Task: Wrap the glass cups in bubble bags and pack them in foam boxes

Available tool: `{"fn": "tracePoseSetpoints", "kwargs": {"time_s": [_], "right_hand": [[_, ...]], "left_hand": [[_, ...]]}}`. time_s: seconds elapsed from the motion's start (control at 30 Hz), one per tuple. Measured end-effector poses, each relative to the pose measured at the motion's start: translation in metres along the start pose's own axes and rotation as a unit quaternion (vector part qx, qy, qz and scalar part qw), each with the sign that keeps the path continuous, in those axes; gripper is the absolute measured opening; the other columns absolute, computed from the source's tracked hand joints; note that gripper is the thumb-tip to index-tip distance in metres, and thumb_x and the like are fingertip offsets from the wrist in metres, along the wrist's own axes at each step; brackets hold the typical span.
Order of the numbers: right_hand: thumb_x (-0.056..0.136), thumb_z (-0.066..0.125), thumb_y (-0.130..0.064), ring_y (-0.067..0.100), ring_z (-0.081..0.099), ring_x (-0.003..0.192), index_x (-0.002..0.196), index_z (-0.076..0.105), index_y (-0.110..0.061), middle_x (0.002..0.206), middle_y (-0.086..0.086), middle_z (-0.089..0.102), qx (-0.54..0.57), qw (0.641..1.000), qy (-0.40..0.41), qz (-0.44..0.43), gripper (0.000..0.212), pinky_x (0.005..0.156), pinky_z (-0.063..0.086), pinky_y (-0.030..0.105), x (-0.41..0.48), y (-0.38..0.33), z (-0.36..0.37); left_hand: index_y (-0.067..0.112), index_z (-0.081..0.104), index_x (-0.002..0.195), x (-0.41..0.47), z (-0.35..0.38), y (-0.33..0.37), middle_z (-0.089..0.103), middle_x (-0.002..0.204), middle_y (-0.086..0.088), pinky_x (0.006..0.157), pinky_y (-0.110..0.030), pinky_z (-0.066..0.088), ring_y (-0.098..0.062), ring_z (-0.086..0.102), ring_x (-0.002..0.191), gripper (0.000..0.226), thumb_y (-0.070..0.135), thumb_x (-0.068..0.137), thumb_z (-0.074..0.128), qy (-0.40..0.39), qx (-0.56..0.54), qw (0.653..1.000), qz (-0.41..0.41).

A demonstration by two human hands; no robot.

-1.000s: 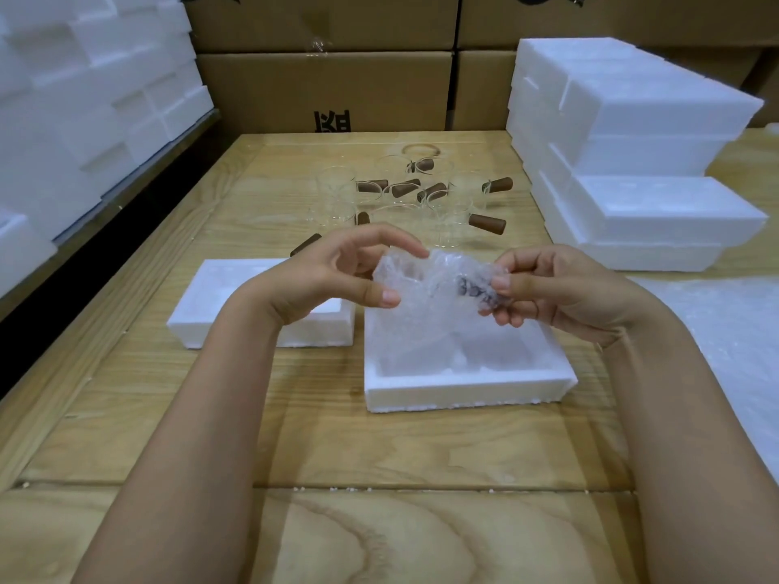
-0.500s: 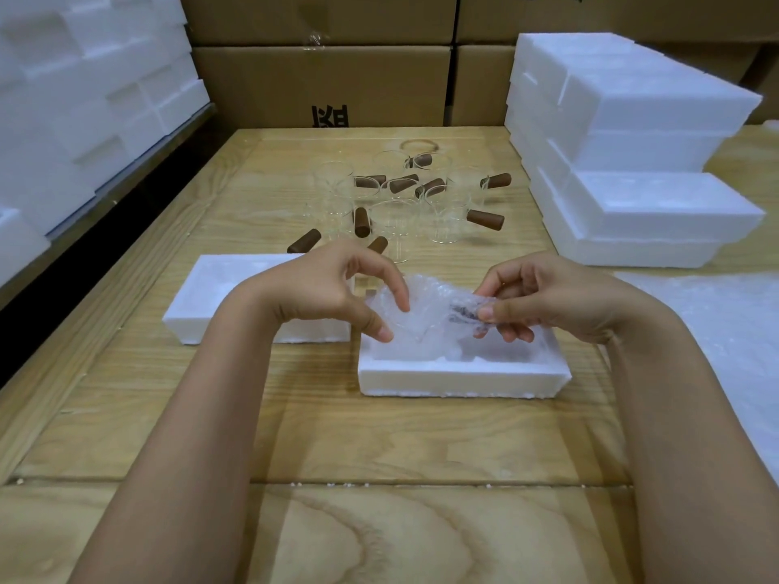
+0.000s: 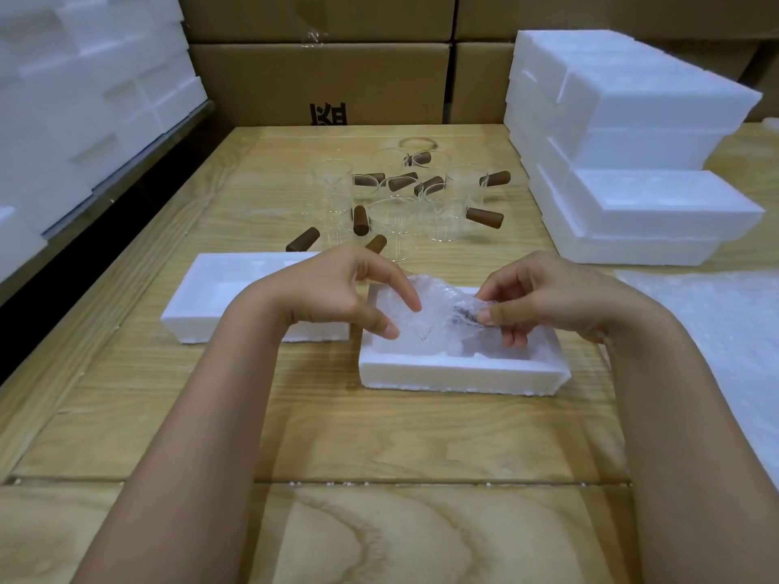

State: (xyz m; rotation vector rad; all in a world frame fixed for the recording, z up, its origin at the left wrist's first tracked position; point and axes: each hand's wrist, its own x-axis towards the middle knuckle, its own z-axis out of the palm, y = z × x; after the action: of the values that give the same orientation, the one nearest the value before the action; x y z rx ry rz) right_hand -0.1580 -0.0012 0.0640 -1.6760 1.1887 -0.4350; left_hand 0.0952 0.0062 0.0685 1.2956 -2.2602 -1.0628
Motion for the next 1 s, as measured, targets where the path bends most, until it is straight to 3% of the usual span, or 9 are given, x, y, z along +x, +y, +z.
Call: {"fn": "tracePoseSetpoints", "kwargs": {"time_s": [0.3, 0.4, 0.5, 0.6, 0.67, 0.73, 0.83, 0.9, 1.0], "right_hand": [[0.078, 0.075, -0.009, 0.019, 0.062, 0.056, 0.095, 0.073, -0.008, 0.057, 0.003, 0.066, -0.024, 0.999, 0.033, -0.018, 0.017, 0.056, 0.047, 0.019, 0.000, 0.003, 0.000], [0.078, 0.076, -0.012, 0.013, 0.061, 0.053, 0.098, 0.072, -0.016, 0.056, -0.003, 0.066, -0.038, 0.999, 0.026, -0.019, 0.021, 0.057, 0.047, 0.016, -0.001, 0.003, -0.001], [0.075, 0.077, -0.020, 0.009, 0.059, 0.052, 0.103, 0.068, -0.027, 0.070, -0.011, 0.071, -0.051, 0.999, -0.003, -0.018, 0.030, 0.057, 0.048, 0.016, -0.009, 0.000, -0.006], [0.065, 0.076, -0.040, 0.003, 0.053, 0.053, 0.105, 0.068, -0.029, 0.088, -0.013, 0.071, -0.012, 0.999, 0.045, -0.017, 0.042, 0.052, 0.044, 0.018, -0.012, -0.001, -0.012], [0.072, 0.073, -0.044, -0.001, 0.055, 0.061, 0.100, 0.069, -0.029, 0.080, -0.014, 0.068, -0.020, 0.989, 0.143, -0.024, 0.032, 0.058, 0.040, 0.019, -0.008, 0.000, -0.011], [0.082, 0.068, -0.040, 0.001, 0.055, 0.069, 0.094, 0.070, -0.029, 0.082, -0.007, 0.069, -0.024, 0.975, 0.215, -0.048, 0.016, 0.063, 0.038, 0.023, -0.002, -0.001, -0.006], [0.087, 0.064, -0.036, 0.001, 0.048, 0.062, 0.090, 0.069, -0.030, 0.080, -0.004, 0.070, 0.010, 0.967, 0.242, -0.081, 0.008, 0.060, 0.036, 0.021, 0.002, -0.006, 0.003], [0.088, 0.063, -0.035, 0.005, 0.047, 0.064, 0.090, 0.069, -0.030, 0.078, -0.005, 0.069, 0.016, 0.961, 0.264, -0.081, 0.008, 0.063, 0.037, 0.023, 0.002, -0.007, 0.005], [0.090, 0.062, -0.032, 0.000, 0.043, 0.054, 0.091, 0.070, -0.025, 0.071, -0.010, 0.067, 0.031, 0.959, 0.269, -0.083, 0.011, 0.064, 0.037, 0.025, 0.003, -0.006, 0.005]], "left_hand": [[0.033, 0.076, 0.087, 0.000, 0.001, -0.003, 0.066, 0.089, 0.033, 0.083, 0.003, 0.028, 0.016, 0.054, 0.099, 0.027, 0.015, 0.069, 0.085, 0.007, 0.018, 1.000, -0.018], [0.033, 0.076, 0.094, -0.001, 0.000, -0.004, 0.067, 0.103, 0.030, 0.087, 0.005, 0.029, 0.016, 0.052, 0.107, 0.033, 0.014, 0.070, 0.085, 0.006, 0.019, 1.000, -0.009], [0.034, 0.069, 0.113, -0.014, -0.010, -0.002, 0.058, 0.131, 0.020, 0.105, -0.013, 0.029, 0.010, 0.044, 0.126, 0.050, 0.014, 0.070, 0.084, 0.009, -0.036, 0.999, 0.005], [0.031, 0.063, 0.122, -0.037, -0.028, -0.005, 0.061, 0.130, 0.013, 0.107, -0.033, 0.036, -0.004, 0.051, 0.127, 0.055, 0.032, 0.068, 0.077, 0.121, -0.110, 0.985, 0.048], [0.034, 0.065, 0.118, -0.050, -0.037, -0.016, 0.065, 0.121, 0.014, 0.098, -0.033, 0.044, 0.000, 0.059, 0.113, 0.047, 0.037, 0.072, 0.074, 0.321, -0.109, 0.941, -0.016], [0.030, 0.061, 0.123, -0.060, -0.046, -0.034, 0.064, 0.118, 0.011, 0.091, -0.032, 0.046, -0.005, 0.060, 0.104, 0.045, 0.040, 0.081, 0.071, 0.490, -0.019, 0.854, -0.177], [0.018, 0.049, 0.136, -0.070, -0.049, -0.063, 0.054, 0.134, -0.007, 0.076, -0.032, 0.040, -0.028, 0.052, 0.118, 0.066, 0.051, 0.083, 0.067, 0.415, 0.022, 0.814, -0.405], [0.011, 0.051, 0.135, -0.071, -0.045, -0.075, 0.055, 0.132, -0.012, 0.073, -0.035, 0.037, -0.033, 0.053, 0.114, 0.066, 0.049, 0.084, 0.067, 0.355, 0.014, 0.821, -0.446], [0.005, 0.064, 0.112, -0.071, -0.044, -0.085, 0.057, 0.089, -0.008, 0.069, -0.034, 0.037, -0.028, 0.050, 0.085, 0.035, 0.030, 0.088, 0.067, 0.395, 0.022, 0.813, -0.428]]}}
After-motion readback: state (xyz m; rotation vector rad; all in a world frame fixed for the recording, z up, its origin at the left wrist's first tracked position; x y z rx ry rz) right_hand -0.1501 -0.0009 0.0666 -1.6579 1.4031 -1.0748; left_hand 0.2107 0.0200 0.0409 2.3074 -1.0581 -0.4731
